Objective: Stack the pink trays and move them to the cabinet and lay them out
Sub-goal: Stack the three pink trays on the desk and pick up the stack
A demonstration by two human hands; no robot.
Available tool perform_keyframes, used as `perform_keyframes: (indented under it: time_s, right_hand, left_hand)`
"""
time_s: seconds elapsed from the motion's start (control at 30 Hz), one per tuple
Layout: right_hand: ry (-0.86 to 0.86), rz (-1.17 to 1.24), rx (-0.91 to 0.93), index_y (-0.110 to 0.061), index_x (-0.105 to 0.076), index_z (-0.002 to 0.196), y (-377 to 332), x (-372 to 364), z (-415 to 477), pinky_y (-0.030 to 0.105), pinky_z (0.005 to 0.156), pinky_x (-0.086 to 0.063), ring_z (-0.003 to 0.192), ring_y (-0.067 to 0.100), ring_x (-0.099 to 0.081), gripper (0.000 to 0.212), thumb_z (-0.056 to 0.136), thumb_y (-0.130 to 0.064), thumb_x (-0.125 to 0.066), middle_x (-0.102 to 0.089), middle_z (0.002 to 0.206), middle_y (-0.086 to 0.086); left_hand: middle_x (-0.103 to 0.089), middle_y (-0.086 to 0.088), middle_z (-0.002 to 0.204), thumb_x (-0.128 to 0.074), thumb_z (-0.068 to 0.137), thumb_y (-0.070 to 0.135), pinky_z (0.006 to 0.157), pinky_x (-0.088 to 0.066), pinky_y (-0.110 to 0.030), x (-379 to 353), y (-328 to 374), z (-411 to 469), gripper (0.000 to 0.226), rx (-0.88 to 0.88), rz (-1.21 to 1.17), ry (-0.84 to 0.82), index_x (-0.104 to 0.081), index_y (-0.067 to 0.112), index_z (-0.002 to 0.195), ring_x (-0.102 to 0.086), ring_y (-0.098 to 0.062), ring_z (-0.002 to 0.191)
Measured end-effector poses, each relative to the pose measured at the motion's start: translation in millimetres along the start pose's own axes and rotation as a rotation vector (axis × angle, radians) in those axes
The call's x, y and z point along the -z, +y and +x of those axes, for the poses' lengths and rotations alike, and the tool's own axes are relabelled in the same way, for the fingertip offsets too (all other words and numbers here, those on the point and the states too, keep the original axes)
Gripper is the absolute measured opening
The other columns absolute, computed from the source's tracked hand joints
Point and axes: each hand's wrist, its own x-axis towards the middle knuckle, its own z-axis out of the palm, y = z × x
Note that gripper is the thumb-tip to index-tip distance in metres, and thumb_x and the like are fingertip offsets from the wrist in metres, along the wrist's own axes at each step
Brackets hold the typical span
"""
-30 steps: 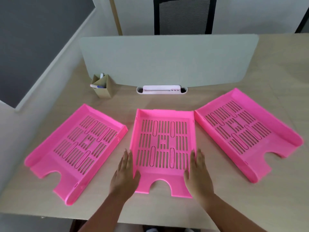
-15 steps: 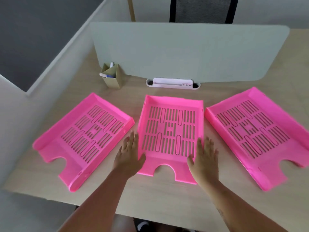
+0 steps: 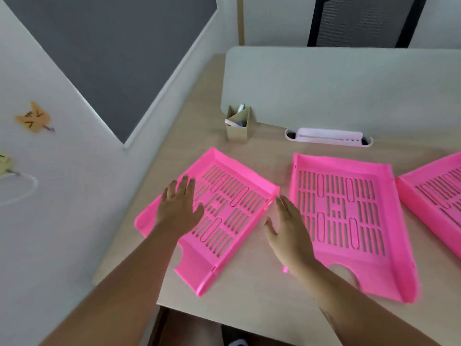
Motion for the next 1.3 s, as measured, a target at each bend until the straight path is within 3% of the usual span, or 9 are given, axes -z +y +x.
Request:
perform_keyframes:
  time_s: [0.13,0.2,0.33,0.47,0.63,0.77,0.93,1.17,1.3]
  right_hand:
    - [-0.099,0.285,-0.306,-0.002,-0.029,0.152,-41,-30,-1,0.033,0.121,-0.024,0.145,0.026,-0.031,0.068,0.093,-0.018,-0.060,-0.035,0.156,0.017]
    - [-0.124,0.437,-0.526,0.001,-0.029,0.148,-54,-35,-2,0.027,0.107,-0.034,0.138,0.030,-0.040,0.062,0.094,-0.010,-0.058,-0.038,0.150,0.020]
    - [-0.179,0.596,-0.710,-0.006,-0.047,0.131,-62,-56,1,0.034,0.056,-0.045,0.073,0.023,-0.058,0.042,0.091,0.001,-0.050,-0.062,0.114,0.023]
    - [-0.130,0.638,-0.807,-0.010,-0.054,0.108,-65,-61,11,0.027,0.046,-0.038,0.056,0.014,-0.045,0.024,0.090,0.004,-0.048,-0.063,0.097,0.020]
    - [-0.053,0.662,-0.713,-0.004,-0.060,0.111,-58,-28,38,0.025,0.043,-0.037,0.055,0.015,-0.045,0.024,0.089,0.004,-0.052,-0.065,0.097,0.022]
    - [0.004,0.676,-0.550,-0.013,-0.037,0.147,-47,7,57,0.027,0.042,-0.039,0.050,0.014,-0.041,0.070,0.083,0.011,-0.050,-0.066,0.094,0.014]
    - [-0.017,0.572,-0.558,-0.008,-0.062,0.111,3,67,60,0.026,0.042,-0.040,0.052,0.014,-0.048,0.025,0.089,-0.001,-0.051,-0.069,0.092,0.011]
    - [0.032,0.429,-0.528,-0.008,-0.058,0.096,99,161,49,0.023,0.041,-0.031,0.047,0.012,-0.043,0.014,0.091,0.000,-0.048,-0.053,0.066,0.000]
    - [0.063,0.420,-0.526,-0.010,-0.062,0.105,140,187,45,0.025,0.045,-0.039,0.054,0.012,-0.051,0.021,0.091,-0.001,-0.048,-0.062,0.079,0.002]
  left_hand:
    - [-0.022,-0.014,0.162,-0.048,0.093,0.042,0.118,-0.021,-0.048,-8,-51,9,0.074,0.085,0.019,-0.062,-0.021,0.008,0.154,-0.023,-0.037,0.145]
    - [-0.023,-0.013,0.161,-0.046,0.095,0.040,0.115,-0.026,-0.045,-13,-63,13,0.072,0.124,-0.002,-0.144,-0.018,0.008,0.154,-0.027,-0.034,0.144]
    - [-0.040,-0.014,0.148,-0.045,0.098,0.029,0.100,-0.043,-0.045,-19,-73,18,0.058,0.229,-0.143,-0.178,-0.028,0.008,0.150,-0.045,-0.033,0.130]
    - [-0.061,-0.018,0.121,-0.046,0.097,0.014,0.087,-0.050,-0.040,-12,-83,25,0.029,0.297,-0.330,-0.051,-0.062,0.005,0.119,-0.061,-0.035,0.105]
    - [-0.073,-0.017,0.100,-0.053,0.094,0.011,0.084,-0.055,-0.043,22,-78,30,0.023,0.250,-0.490,0.032,-0.073,0.003,0.101,-0.067,-0.032,0.090]
    - [-0.074,-0.010,0.095,-0.060,0.090,0.016,0.081,-0.052,-0.032,48,-57,32,0.016,0.313,-0.598,0.079,-0.074,0.011,0.096,-0.066,-0.025,0.085]
    - [-0.070,-0.005,0.079,-0.069,0.085,0.016,0.065,-0.047,-0.026,68,15,19,0.007,0.302,-0.710,0.093,-0.073,0.010,0.083,-0.063,-0.022,0.071]
    - [-0.066,-0.001,0.067,-0.070,0.084,0.012,0.051,-0.041,-0.020,59,145,4,0.010,0.225,-0.795,0.017,-0.070,0.010,0.074,-0.055,-0.012,0.056]
    - [-0.067,-0.006,0.071,-0.066,0.086,0.013,0.056,-0.049,-0.029,51,197,2,0.011,0.242,-0.793,-0.033,-0.069,0.008,0.076,-0.054,-0.017,0.059]
